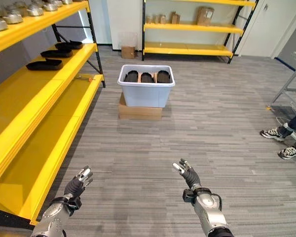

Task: Move parts from the plastic box to the shelf.

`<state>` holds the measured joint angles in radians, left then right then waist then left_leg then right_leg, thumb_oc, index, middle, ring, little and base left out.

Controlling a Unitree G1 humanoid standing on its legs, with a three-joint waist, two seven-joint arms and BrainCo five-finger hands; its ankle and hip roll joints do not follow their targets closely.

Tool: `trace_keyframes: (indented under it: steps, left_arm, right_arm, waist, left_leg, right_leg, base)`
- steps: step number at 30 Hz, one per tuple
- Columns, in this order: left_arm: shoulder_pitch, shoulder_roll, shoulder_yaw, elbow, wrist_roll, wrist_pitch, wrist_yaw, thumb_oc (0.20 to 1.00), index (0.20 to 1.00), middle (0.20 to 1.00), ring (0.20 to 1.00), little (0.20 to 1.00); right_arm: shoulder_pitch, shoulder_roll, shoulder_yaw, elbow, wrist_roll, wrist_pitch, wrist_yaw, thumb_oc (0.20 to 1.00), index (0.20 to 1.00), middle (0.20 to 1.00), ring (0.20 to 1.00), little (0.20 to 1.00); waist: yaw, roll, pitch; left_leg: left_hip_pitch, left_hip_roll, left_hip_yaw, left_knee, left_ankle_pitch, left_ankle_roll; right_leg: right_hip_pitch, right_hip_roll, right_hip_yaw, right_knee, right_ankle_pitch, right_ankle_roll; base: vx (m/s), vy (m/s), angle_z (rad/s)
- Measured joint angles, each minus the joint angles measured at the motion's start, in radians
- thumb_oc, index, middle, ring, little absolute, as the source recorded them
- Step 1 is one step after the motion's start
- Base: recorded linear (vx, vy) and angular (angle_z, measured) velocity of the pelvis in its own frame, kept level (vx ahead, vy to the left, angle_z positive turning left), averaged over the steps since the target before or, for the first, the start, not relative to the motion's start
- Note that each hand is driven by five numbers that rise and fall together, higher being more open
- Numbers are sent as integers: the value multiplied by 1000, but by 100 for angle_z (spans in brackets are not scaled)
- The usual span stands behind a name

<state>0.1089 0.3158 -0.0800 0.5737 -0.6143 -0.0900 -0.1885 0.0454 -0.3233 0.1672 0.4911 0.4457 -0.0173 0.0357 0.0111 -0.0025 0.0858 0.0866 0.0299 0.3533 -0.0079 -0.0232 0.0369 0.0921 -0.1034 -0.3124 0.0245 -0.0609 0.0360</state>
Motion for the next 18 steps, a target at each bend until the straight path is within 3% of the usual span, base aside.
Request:
trace_keyframes:
  steps: [3,9,18]
  left_arm:
    - [-1,6,1,0,24,0,-2,1000,1000,1000,1000,1000]
    - [-7,7,4,-10,-5,1,-3,1000,1000,1000,1000,1000]
    - [-5,6,4,-14,-5,5,-7,1000,1000,1000,1000,1000]
  right_arm:
    - [7,-10,2,3,2,15,3,1000,1000,1000,1000,1000]
    - [-19,-10,1,3,2,22,0,1000,1000,1000,1000,1000]
    - [-18,-9,2,2,-2,22,3,1000,1000,1000,1000,1000]
  waist:
    - [1,24,19]
    - [6,-5,39]
    - [6,0,59]
  left_leg:
    - [2,-8,1,-8,3,4]
    - [40,-10,-3,-29,3,4]
    - [55,-14,-4,-48,3,2]
  right_leg:
    - [30,3,-4,-50,23,1]
    - [75,10,-6,-83,23,3]
    - [91,13,-6,-110,42,11]
  base:
    - [0,0,0]
    - [0,0,0]
    - [0,0,0]
